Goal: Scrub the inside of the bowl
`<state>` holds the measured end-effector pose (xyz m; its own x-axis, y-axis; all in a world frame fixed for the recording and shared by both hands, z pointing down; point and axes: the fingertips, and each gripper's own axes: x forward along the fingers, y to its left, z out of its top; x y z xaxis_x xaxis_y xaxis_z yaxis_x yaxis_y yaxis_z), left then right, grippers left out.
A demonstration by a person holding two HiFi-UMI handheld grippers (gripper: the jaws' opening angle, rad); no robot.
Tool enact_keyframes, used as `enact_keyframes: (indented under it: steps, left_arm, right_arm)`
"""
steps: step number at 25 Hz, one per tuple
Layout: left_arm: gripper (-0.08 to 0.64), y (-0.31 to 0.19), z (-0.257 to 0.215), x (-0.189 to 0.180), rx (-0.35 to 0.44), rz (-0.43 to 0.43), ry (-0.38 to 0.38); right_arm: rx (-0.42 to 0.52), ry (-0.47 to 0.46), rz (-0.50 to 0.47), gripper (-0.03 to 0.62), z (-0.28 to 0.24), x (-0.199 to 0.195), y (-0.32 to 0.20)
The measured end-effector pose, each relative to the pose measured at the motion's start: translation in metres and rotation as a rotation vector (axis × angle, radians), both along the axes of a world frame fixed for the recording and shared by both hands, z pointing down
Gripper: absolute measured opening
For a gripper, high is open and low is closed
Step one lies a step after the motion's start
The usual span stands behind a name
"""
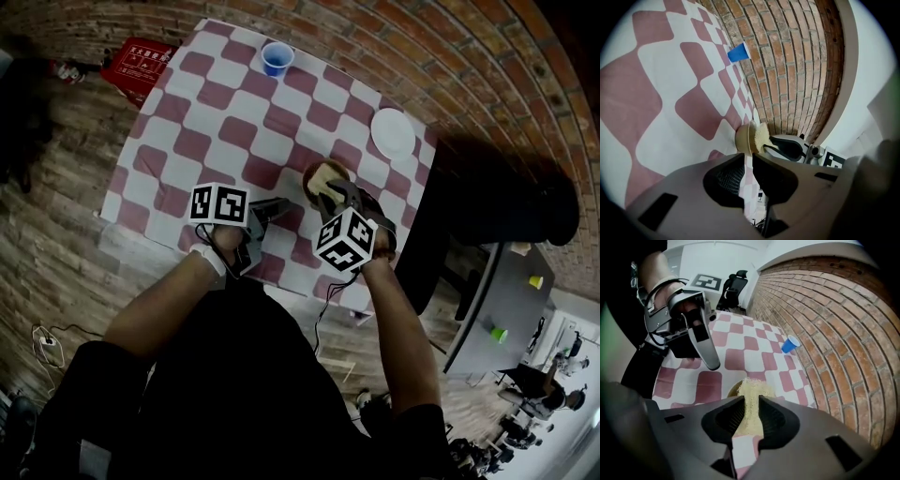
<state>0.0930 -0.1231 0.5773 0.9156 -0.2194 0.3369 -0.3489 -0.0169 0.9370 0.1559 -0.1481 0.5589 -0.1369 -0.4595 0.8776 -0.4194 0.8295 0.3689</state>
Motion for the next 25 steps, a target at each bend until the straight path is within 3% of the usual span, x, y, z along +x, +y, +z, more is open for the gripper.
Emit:
enact_keyframes:
  steps: [3,7,11,15,18,22,25]
  left_arm:
    - [0.044,0.001,-0.008,-0.005,0.034,0.009,-0.009]
    - [0.044,0.001,-0.021,-0.016,0.068,-0.004,-0.016]
    - [0.044,0.008,-0.044,-0.031,0.136,-0.005,-0.05]
    - [0.044,0.027,-0.071,-0.038,0.255,0.065,-0.119]
    - [0.044,0.043,-0.086,-0.031,0.3,0.125,-0.148]
    - [0.044,0.064,-0.112,-0.006,0.35,0.198,-0.127]
    - [0.044,0.078,-0.127,0.013,0.345,0.226,-0.086]
  right_arm:
    - [0.048,-0.127,0.155,0.103,-0.023,0.017,-0.003]
    - [0.081,-0.385,0.392,0.103,-0.06,0.038,0.001]
    - [0.103,-0.582,0.559,0.103,-0.087,0.057,0.025]
    - [0.095,-0.715,0.661,0.103,-0.109,0.06,0.064]
    - [0.086,-0.813,0.714,0.103,-0.121,0.053,0.089]
    - [0.094,-0.912,0.734,0.103,-0.138,0.031,0.106]
    - [0.149,-1.006,0.806,0.103,-0.154,0.027,0.108]
